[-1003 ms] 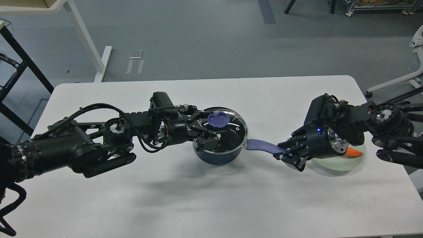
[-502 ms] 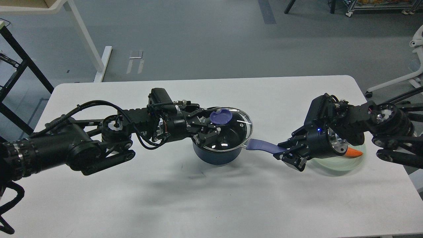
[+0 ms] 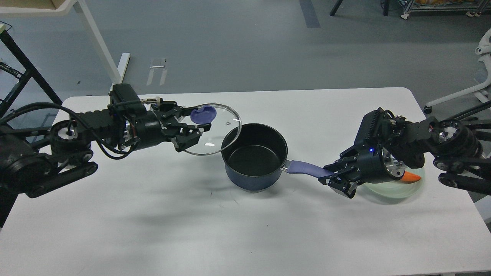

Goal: Open pot lid
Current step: 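Lift the glass lid off the pot and carry it away with left gripper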

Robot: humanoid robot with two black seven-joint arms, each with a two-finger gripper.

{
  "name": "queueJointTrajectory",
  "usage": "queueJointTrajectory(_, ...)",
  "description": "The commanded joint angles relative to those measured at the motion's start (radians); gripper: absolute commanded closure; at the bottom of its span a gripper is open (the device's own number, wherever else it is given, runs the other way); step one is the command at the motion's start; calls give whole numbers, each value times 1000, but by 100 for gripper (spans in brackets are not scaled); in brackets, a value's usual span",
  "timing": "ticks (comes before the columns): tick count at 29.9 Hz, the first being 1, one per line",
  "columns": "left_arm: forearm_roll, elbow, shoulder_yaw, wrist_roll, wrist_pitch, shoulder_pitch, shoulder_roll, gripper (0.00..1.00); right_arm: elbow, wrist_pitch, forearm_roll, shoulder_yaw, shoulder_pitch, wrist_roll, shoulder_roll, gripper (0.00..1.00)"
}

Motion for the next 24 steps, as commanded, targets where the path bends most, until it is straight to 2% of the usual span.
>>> queueJointTrajectory(1,-8,28,2,-4,18,56,77,61,0,0,3,0,-1,0,-1,79)
queueJointTrajectory(5,-2,98,5,-22,88,127,97,61,-1,0,2,2,-3,0,-1,79)
queueJointTrajectory(13,-8,245,7,-85,107,230,100,61,-1,0,2,0,0,0,-2,79)
queueJointTrajectory(19,-10,331,7,-85,170,297,89,61,-1,0,2,0,0,0,-11,79)
queueJointTrajectory(24,-10,335,7,-85,171,300,89,59,-1,0,2,0,0,0,-11,79)
